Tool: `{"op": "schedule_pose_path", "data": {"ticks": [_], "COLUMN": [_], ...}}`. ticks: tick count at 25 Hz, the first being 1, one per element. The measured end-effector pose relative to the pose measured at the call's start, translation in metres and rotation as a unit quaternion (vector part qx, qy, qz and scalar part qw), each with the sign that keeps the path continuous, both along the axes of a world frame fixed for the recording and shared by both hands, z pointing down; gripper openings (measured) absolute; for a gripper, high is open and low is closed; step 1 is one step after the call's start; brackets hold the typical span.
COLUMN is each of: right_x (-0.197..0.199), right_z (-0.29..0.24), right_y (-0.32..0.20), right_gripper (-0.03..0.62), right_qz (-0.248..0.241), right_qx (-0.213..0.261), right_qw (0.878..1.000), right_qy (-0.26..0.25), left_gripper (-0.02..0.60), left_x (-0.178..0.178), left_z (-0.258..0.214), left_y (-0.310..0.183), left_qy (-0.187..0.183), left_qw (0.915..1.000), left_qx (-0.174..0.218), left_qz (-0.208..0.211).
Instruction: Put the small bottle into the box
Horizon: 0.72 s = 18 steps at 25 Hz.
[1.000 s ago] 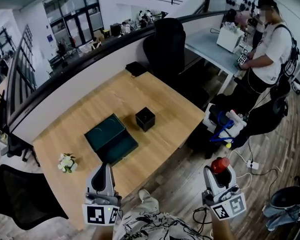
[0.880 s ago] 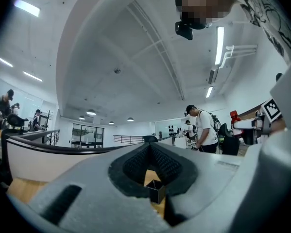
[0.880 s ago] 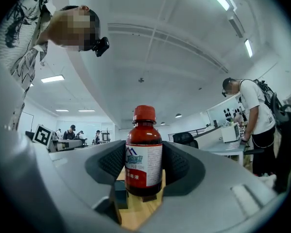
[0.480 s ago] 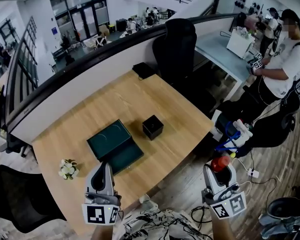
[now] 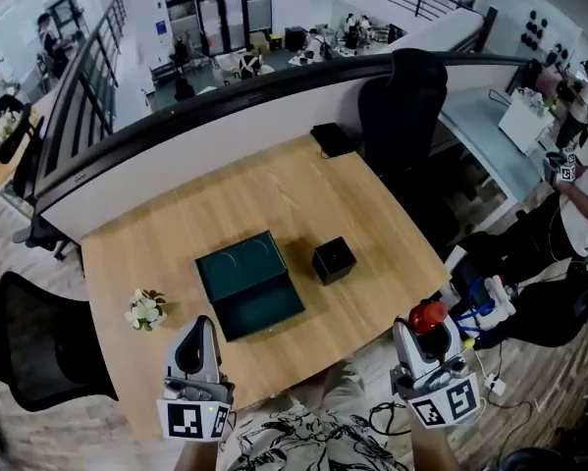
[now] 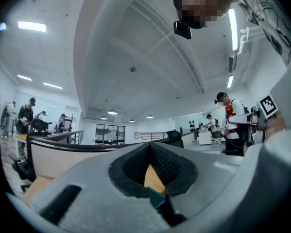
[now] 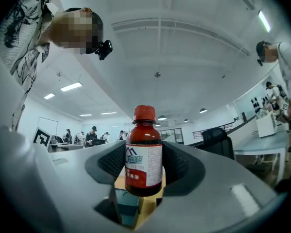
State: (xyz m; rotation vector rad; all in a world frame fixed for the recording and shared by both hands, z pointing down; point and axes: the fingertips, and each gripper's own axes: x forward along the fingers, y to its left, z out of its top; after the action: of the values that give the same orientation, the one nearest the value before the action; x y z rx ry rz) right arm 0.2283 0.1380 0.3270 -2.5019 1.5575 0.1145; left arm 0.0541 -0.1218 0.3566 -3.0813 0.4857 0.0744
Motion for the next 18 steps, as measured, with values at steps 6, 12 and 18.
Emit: {"op": "schedule_pose_path", "data": {"ticks": [6, 12, 18], "right_x": [0.044, 0.074, 0.082], "right_z": [-0.001, -0.001, 0.009], "right_y": [-0.061, -0.102, -0.136], "right_gripper": [0.235, 0.235, 0.235], "right_qz": [-0.113, -0.194, -0.27], "right_qx": [-0.004, -0.01, -0.017], "right_qw": [0.994, 0.981, 0.963], "right_qy": [0.001, -0.001, -0.004], "left_gripper": [0.002, 0.001, 0.0], "left_x": [-0.008, -0.006, -0.026], "left_z": [0.0, -0.007, -0.003], "left_y": [-0.018, -0.014, -0.01], "left_qy": [0.001, 0.004, -0.006], "left_qw": [0.9935, 0.9824, 0.9644], "left_qx": [-0.013, -0.015, -0.013], "left_qz": [-0.113, -0.186, -0.264]}}
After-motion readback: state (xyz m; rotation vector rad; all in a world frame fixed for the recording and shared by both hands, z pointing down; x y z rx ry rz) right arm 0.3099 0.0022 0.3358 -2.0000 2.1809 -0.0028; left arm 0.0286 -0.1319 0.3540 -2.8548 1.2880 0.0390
